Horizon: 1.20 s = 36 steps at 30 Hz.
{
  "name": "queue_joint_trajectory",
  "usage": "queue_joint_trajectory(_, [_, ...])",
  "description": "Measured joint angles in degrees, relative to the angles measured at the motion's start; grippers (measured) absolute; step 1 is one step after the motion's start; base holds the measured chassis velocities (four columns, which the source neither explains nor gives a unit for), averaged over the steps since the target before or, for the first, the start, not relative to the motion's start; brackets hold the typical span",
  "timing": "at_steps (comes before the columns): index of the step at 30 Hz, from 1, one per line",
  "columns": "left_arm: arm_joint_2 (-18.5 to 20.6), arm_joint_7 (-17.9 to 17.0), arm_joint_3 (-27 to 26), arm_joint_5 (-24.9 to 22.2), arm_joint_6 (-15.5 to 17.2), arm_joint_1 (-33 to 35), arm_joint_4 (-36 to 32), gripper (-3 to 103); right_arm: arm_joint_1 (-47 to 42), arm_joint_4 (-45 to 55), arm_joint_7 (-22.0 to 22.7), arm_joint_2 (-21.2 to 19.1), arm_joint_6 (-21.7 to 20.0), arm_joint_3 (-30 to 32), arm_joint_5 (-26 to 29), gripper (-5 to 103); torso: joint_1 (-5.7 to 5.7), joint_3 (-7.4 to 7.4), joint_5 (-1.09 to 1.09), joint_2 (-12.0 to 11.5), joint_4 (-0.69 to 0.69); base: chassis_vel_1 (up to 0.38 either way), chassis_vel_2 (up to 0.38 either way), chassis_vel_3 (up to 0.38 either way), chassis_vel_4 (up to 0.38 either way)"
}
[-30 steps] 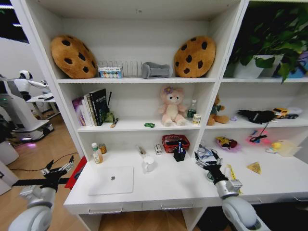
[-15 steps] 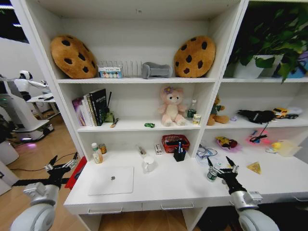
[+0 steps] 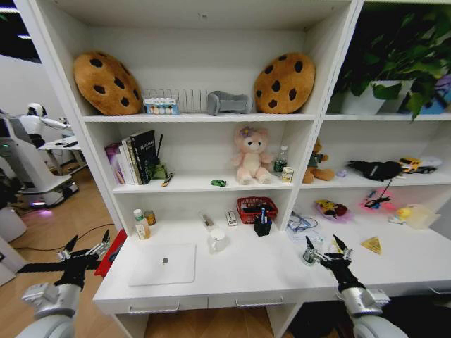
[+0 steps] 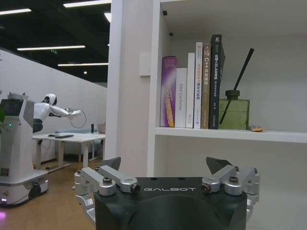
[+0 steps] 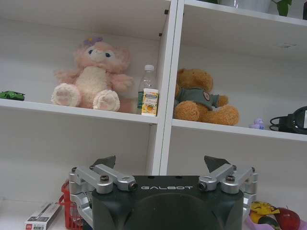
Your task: Organize the objects on the table.
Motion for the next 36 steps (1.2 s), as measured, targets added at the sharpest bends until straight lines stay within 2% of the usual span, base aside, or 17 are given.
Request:
queue_joint_trajectory(13, [-2.18, -0.46, 0.43, 0.19, 0.33, 0.36, -0.78, 100, 0.42, -0.52, 0.28, 0.07, -0.01, -1.16, -0.51, 100, 0.0, 0.0, -0.01, 0.0, 0.0, -0.091, -0.103, 0.107, 0.093])
queue_joint_trajectory(16, [-2.11, -0.41, 0.27, 0.14, 0.34, 0.35, -0.83, 100, 0.68, -0.7, 0.41, -0.1, -0.15, -1.24, -0.4, 100, 0.02, 0.01, 0.06, 0.0, -0.01, -0.221, -0.222, 0.198, 0.222])
queue_joint_trajectory(18, [-2.22, -0.48, 0.2, 0.09, 0.34, 0.4, -0.83, 100, 0.9, -0.73, 0.43, -0.25, -0.17, -1.56, -0.38, 100, 0.02, 0.01, -0.08, 0.0, 0.0, -0.244, -0.241, 0.26, 0.242])
queue_joint_trajectory(19, [-2.22, -0.48, 0.2, 0.09, 0.34, 0.4, -0.83, 100, 0.9, -0.73, 0.43, -0.25, -0.17, -1.56, -0.38, 100, 0.02, 0.01, -0.08, 0.0, 0.0, -0.223, -0.257, 0.26, 0.245])
queue_joint_trajectory(20, [-2.57, -0.53, 0.34, 0.24, 0.34, 0.68, -1.09, 100, 1.01, -0.95, 0.44, -0.27, -0.18, -1.94, -0.42, 100, 0.0, 0.01, 0.06, 0.0, 0.02, -0.258, -0.264, 0.229, 0.271])
queue_joint_trajectory(21, [-2.99, -0.52, 0.67, 0.57, 0.33, 0.89, -1.32, 100, 1.17, -1.19, 0.49, -0.23, -0.18, -2.24, -0.52, 100, 0.01, 0.01, 0.01, 0.0, 0.0, -0.258, -0.276, 0.251, 0.271])
queue_joint_trajectory(28, [-4.2, -0.6, 1.26, 1.39, 0.3, 1.31, -2.18, 100, 1.53, -1.34, 0.81, -0.14, 0.01, -2.99, -0.38, 100, 0.01, 0.01, 0.03, 0.0, 0.0, -0.219, -0.227, 0.216, 0.207])
queue_joint_trajectory(36, [-4.56, -0.85, 0.74, 1.22, 0.3, 1.69, -2.43, 100, 2.16, -1.63, 0.96, -0.28, 1.12, -3.58, -0.15, 100, 0.0, 0.0, -0.03, 0.0, 0.0, -0.019, -0.049, 0.03, 0.019])
